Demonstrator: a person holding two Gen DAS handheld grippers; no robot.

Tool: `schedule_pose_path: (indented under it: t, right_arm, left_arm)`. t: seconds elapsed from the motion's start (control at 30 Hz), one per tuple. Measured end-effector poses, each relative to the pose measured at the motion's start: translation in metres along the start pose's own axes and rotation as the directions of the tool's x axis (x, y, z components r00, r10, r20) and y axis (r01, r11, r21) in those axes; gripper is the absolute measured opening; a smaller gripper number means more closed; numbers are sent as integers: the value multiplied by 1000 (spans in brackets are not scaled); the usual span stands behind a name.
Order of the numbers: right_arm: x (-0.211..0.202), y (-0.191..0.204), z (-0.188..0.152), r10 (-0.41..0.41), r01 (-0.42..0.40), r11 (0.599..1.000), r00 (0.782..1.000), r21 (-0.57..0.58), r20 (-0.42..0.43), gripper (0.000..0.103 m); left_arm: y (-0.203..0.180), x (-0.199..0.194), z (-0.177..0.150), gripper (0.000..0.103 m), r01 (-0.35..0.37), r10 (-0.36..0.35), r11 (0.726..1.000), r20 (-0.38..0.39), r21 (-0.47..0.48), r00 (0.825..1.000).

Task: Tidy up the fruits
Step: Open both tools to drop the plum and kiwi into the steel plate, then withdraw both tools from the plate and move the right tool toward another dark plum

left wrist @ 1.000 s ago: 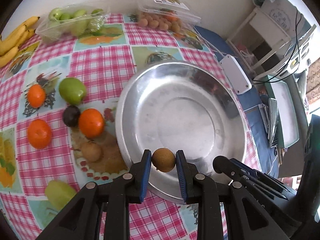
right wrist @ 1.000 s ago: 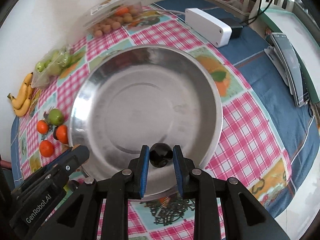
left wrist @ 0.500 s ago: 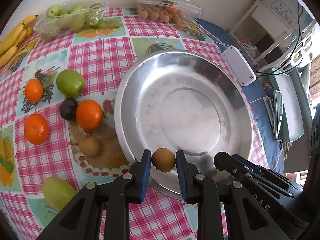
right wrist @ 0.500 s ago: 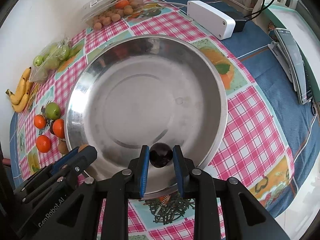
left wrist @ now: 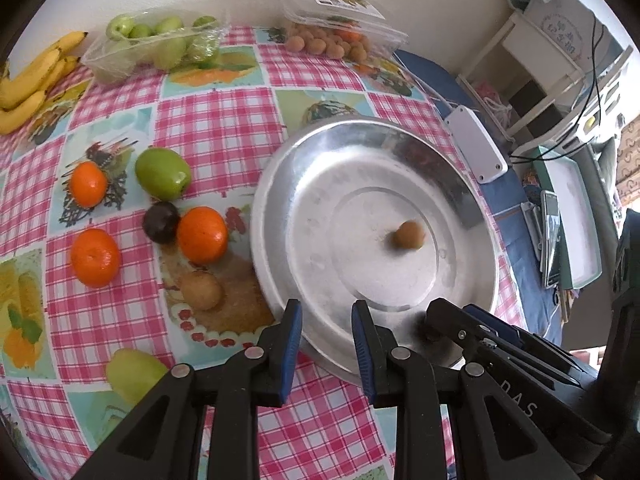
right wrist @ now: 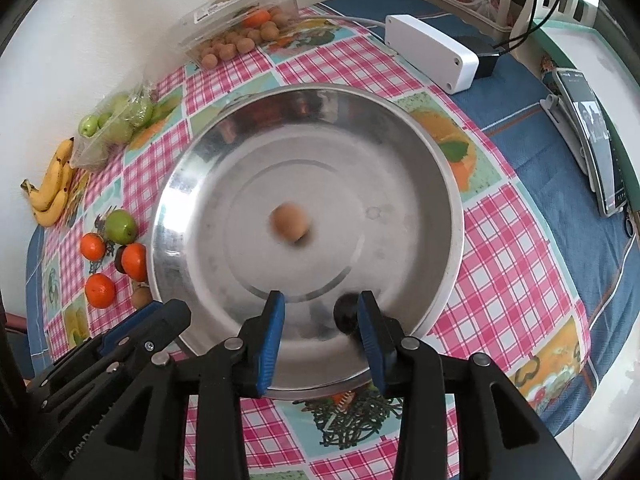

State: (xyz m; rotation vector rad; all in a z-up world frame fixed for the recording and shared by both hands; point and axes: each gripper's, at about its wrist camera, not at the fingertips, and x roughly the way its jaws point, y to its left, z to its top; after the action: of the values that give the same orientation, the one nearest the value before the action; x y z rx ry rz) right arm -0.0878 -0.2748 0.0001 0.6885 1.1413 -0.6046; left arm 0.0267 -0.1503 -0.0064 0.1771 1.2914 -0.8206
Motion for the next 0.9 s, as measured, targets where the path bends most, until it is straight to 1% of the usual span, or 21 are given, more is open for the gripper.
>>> schedule_pose_path:
  t: [0.07, 0.23, 0.3, 0.43, 0.57, 0.7, 0.83, 0.87, 0.9]
  right_arm:
    - [-1, 2, -1, 1, -1, 1000, 1000, -9, 0, 39]
    - [0, 13, -3, -2, 2, 999, 1000, -40, 0, 39]
    - [-1, 18, -4, -1, 1, 998, 1000, -56, 4, 39]
    - [-2, 33, -7, 5, -4, 994, 1000, -108, 14, 39]
    - [-2, 43, -10, 2, 0, 989, 1000, -147, 16, 39]
    - [0, 46, -11, -2, 5, 987, 1000, -162, 15, 39]
    - [1, 46, -10, -15, 17, 988, 1000, -155, 13, 39]
    - [2, 46, -10, -18, 20, 988, 1000, -154, 12, 42]
    - [3, 46, -10, -22, 23, 988, 1000, -153, 10, 48]
  left_arm:
    - [7, -4, -1, 30, -9, 9, 1000, 7, -16, 1000]
    - [35, -18, -5, 35, -67, 70, 995, 34, -78, 997]
    - [48, -24, -7, 36, -89, 94, 990, 44, -109, 995]
    - [72, -33, -13, 43, -128, 139, 978, 53, -162, 989]
    - [85, -35, -18, 44, -143, 154, 971, 42, -194, 987]
    - [90, -35, -20, 46, -149, 159, 968, 36, -203, 987]
    - [87, -33, -19, 57, -160, 168, 967, 28, -201, 985]
    - [86, -30, -18, 59, -163, 171, 966, 25, -201, 985]
    - [86, -29, -18, 60, -166, 174, 965, 22, -202, 984]
